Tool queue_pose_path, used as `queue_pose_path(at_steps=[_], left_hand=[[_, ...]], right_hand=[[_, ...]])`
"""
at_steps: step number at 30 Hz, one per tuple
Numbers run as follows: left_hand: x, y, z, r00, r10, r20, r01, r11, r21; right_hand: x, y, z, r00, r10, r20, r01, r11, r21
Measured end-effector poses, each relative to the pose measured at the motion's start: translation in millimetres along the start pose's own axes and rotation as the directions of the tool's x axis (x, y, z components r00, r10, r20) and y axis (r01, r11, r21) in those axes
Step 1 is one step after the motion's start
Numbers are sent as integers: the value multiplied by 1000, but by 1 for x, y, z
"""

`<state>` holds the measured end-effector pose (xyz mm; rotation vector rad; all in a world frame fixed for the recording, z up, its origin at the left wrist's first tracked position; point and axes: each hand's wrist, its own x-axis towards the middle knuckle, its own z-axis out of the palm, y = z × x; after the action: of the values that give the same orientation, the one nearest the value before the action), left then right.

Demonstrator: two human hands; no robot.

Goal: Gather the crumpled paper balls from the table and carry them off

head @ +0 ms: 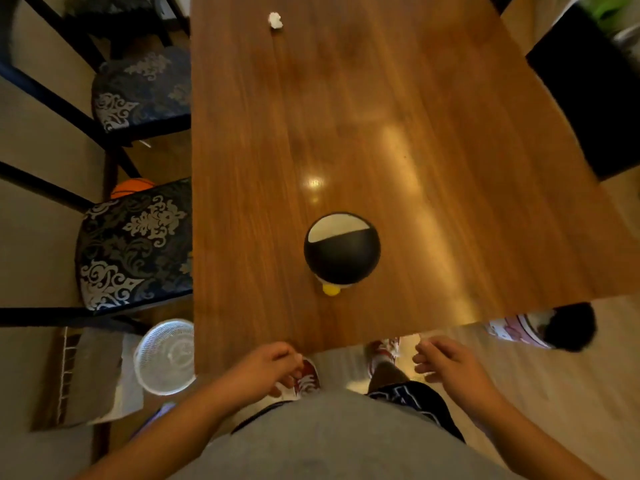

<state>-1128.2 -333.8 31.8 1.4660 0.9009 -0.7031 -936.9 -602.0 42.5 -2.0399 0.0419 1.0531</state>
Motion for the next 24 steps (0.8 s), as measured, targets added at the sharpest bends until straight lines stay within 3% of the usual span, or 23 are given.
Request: queue_pose_path(at_steps=[4, 8, 15, 24], left_hand=[[18, -6, 29, 993, -46, 107, 22, 977, 214], [32, 2, 55, 986, -102, 129, 47, 926, 374], [35, 33, 134, 995, -91, 47, 63, 903, 424], [38, 54, 323, 992, -76, 100, 16, 867, 497]], right_hand=[[-29, 36, 15, 992, 129, -18, -126, 987, 96], [-54, 79, 3, 966, 247, -81, -226, 952, 204], [-110, 191, -41, 880, 438, -183, -330, 841, 429], [-198, 354, -131, 758, 617, -211, -377, 679, 630]])
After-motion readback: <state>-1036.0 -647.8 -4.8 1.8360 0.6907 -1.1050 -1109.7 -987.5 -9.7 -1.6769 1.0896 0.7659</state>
